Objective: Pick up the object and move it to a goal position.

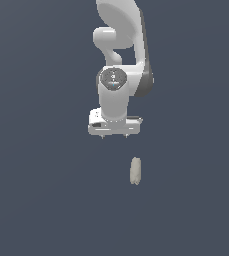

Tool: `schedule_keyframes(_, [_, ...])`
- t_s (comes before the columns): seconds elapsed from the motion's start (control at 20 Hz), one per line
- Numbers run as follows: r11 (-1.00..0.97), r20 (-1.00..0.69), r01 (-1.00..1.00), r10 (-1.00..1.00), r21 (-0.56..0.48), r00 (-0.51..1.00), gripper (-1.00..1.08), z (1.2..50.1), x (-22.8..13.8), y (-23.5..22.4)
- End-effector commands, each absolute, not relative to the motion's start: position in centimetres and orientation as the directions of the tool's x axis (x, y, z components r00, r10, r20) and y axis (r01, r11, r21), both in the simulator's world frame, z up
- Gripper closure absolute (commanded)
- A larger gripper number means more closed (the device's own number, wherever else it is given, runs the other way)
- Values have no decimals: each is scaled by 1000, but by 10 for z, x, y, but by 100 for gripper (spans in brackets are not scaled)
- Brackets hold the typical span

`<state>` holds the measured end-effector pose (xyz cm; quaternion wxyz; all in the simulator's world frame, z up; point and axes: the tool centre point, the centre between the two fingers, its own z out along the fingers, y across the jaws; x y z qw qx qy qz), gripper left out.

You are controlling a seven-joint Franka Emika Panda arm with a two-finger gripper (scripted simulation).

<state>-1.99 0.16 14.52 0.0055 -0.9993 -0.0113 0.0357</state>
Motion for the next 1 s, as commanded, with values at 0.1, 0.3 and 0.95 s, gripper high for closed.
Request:
schedule_keyframes(0.1, [-1000,-71,26,27,-13,997,-92,145,-20,3])
schedule_keyframes(0.3, [-998,-70,53,55,-18,996,-92,144,-17,11])
schedule_keyframes(0.95, [-998,-66,62,63,-20,996,-92,141,-10,20])
